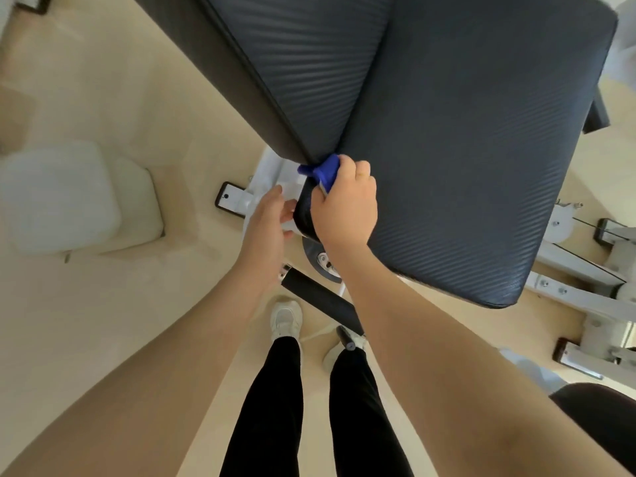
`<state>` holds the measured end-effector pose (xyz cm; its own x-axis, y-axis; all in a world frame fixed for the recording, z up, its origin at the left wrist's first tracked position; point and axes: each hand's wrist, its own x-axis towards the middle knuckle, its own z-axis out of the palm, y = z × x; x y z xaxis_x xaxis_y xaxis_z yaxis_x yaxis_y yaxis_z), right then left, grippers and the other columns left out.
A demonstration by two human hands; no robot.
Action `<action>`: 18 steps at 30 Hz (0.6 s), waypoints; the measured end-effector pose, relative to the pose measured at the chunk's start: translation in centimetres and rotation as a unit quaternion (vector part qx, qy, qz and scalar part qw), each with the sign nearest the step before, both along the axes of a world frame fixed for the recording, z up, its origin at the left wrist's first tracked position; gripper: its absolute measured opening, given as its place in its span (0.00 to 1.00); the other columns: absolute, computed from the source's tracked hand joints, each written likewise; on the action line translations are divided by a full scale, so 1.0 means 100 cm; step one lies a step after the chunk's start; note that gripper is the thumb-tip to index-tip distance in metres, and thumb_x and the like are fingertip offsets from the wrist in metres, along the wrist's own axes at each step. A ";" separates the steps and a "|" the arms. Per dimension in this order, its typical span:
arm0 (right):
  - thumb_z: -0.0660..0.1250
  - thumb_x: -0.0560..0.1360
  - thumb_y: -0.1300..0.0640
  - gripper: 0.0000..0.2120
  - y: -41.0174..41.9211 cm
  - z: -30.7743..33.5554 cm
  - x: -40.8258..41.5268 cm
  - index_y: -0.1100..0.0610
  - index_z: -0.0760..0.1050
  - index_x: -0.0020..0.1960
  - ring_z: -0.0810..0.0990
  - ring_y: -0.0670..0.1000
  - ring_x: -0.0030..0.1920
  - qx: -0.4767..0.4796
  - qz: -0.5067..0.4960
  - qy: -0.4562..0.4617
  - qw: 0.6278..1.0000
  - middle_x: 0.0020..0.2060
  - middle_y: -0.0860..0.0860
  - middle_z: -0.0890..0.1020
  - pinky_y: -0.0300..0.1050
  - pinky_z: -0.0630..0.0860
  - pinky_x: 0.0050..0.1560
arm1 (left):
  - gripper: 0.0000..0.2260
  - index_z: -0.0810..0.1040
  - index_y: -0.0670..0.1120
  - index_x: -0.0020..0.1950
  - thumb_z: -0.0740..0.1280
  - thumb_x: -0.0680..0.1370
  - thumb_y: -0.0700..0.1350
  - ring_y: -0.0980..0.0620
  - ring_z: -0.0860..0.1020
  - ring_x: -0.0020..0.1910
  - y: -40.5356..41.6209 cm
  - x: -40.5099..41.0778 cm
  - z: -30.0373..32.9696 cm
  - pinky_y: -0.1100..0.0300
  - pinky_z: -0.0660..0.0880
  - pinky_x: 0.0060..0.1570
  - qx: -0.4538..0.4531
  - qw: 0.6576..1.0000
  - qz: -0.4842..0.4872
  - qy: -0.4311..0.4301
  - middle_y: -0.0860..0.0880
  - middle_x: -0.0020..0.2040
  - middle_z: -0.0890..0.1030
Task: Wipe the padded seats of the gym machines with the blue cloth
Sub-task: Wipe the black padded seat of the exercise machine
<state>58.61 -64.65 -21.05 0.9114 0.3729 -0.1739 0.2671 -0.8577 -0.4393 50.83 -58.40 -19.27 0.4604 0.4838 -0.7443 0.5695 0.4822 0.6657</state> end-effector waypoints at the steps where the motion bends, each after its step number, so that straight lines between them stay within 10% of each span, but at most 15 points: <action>1: 0.66 0.73 0.55 0.22 -0.003 -0.001 -0.006 0.58 0.68 0.65 0.72 0.55 0.52 0.000 0.027 0.000 1.000 0.56 0.55 0.74 0.47 0.72 0.46 | 0.14 0.73 0.51 0.62 0.54 0.81 0.51 0.55 0.76 0.58 -0.001 0.000 0.000 0.56 0.71 0.61 -0.008 1.000 0.010 -0.004 0.51 0.56 0.79; 8: 0.68 0.69 0.55 0.20 -0.036 0.012 -0.023 0.56 0.73 0.61 0.76 0.58 0.44 -0.102 0.300 -0.037 0.948 0.50 0.56 0.77 0.49 0.72 0.37 | 0.14 0.71 0.53 0.39 0.53 0.78 0.57 0.52 0.74 0.43 -0.007 0.012 0.007 0.57 0.70 0.43 -0.028 0.996 0.069 0.040 0.52 0.42 0.76; 11: 0.64 0.74 0.53 0.22 -0.067 0.019 0.015 0.54 0.66 0.67 0.74 0.57 0.50 -0.156 0.185 -0.039 0.969 0.56 0.56 0.73 0.49 0.74 0.44 | 0.11 0.68 0.58 0.39 0.52 0.76 0.59 0.56 0.72 0.45 -0.010 0.013 0.001 0.57 0.68 0.49 0.030 0.998 -0.003 0.047 0.54 0.44 0.73; 14: 0.65 0.73 0.56 0.24 -0.067 0.017 0.012 0.54 0.65 0.68 0.73 0.58 0.49 -0.159 0.078 -0.047 0.983 0.57 0.57 0.72 0.49 0.72 0.43 | 0.15 0.73 0.48 0.53 0.51 0.80 0.53 0.55 0.73 0.50 -0.027 0.016 0.005 0.57 0.69 0.54 0.084 0.995 -0.047 0.041 0.49 0.51 0.75; 18: 0.69 0.70 0.56 0.24 -0.053 0.013 -0.033 0.56 0.70 0.65 0.73 0.58 0.45 -0.127 0.211 -0.057 0.968 0.54 0.57 0.74 0.48 0.71 0.40 | 0.30 0.61 0.45 0.73 0.49 0.75 0.59 0.45 0.67 0.69 -0.045 0.020 0.016 0.44 0.66 0.67 0.117 0.988 -0.090 0.050 0.45 0.71 0.67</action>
<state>55.32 -69.99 -19.74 0.7060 0.6741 -0.2169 0.6510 -0.7384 -0.1758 52.86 -62.94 -17.66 0.4840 0.5655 -0.6678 0.7011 0.2061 0.6826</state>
